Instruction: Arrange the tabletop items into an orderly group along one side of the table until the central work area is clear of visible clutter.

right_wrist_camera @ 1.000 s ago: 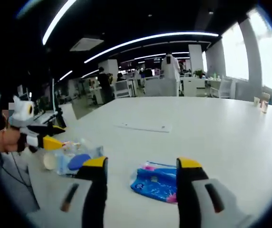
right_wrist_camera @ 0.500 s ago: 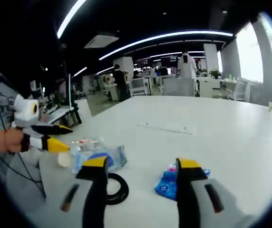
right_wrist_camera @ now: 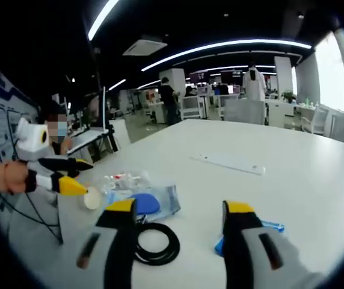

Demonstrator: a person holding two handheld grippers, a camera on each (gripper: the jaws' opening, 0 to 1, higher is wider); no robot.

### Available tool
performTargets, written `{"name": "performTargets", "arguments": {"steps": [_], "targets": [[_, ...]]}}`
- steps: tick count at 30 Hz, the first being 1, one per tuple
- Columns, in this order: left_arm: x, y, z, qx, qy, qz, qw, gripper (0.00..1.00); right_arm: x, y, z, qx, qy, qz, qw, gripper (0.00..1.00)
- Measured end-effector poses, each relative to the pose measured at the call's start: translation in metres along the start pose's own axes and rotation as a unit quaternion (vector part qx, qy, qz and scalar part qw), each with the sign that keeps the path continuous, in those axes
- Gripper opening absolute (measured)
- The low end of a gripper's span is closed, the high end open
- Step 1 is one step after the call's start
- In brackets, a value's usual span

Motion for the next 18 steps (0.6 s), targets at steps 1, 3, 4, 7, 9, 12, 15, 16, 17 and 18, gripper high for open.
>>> {"name": "performTargets", "arguments": {"steps": [1, 3, 4, 7, 9, 12, 15, 16, 17, 18], "targets": [[-0.001, -0.001, 0.001, -0.002, 0.002, 0.003, 1.0, 0.76, -0.001, 0.0, -0.001, -0.001, 0.002, 0.001, 1.0, 0.56], [-0.002, -0.002, 0.003, 0.0, 0.005, 0.004, 1.0, 0.76, -0.003, 0.0, -0.004, -0.003, 0.008, 0.004, 1.0, 0.56], [-0.002, -0.003, 0.004, 0.0, 0.006, 0.005, 1.0, 0.75, -0.004, 0.001, -0.005, -0.003, 0.01, 0.006, 0.9999, 0.56], [-0.002, -0.005, 0.004, -0.001, 0.009, 0.008, 0.9999, 0.75, -0.006, 0.0, -0.009, -0.006, 0.018, 0.008, 0.9998, 0.55], [-0.002, -0.007, 0.005, -0.001, 0.01, 0.01, 0.9999, 0.75, -0.008, 0.0, -0.011, -0.01, 0.024, 0.012, 0.9996, 0.55], [-0.001, -0.01, 0.005, -0.004, 0.011, 0.012, 0.9999, 0.74, -0.01, -0.001, -0.015, -0.011, 0.03, 0.015, 0.9994, 0.55], [-0.001, -0.013, 0.005, -0.005, 0.013, 0.013, 0.9998, 0.74, -0.012, -0.004, -0.018, -0.019, 0.037, 0.018, 0.999, 0.54], [0.0, -0.015, 0.005, -0.006, 0.013, 0.013, 0.9998, 0.74, -0.012, -0.004, -0.019, -0.017, 0.038, 0.018, 0.999, 0.54], [0.0, -0.016, 0.005, -0.006, 0.013, 0.015, 0.9998, 0.74, -0.013, -0.005, -0.02, -0.018, 0.04, 0.019, 0.9989, 0.54], [0.001, -0.018, 0.005, -0.009, 0.014, 0.017, 0.9997, 0.74, -0.014, -0.007, -0.021, -0.022, 0.044, 0.021, 0.9986, 0.54]]}}
Point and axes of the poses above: the point that each gripper's makers call its tool centre point, and the gripper's own axes: z roughly backward along the fingers, x roughly to its right, y roughly out of its top, the point moved 7 cm from there along z, roughly backward along the fingers, and after that the axes turned 11 degrees about z, right-handed, at the moved point
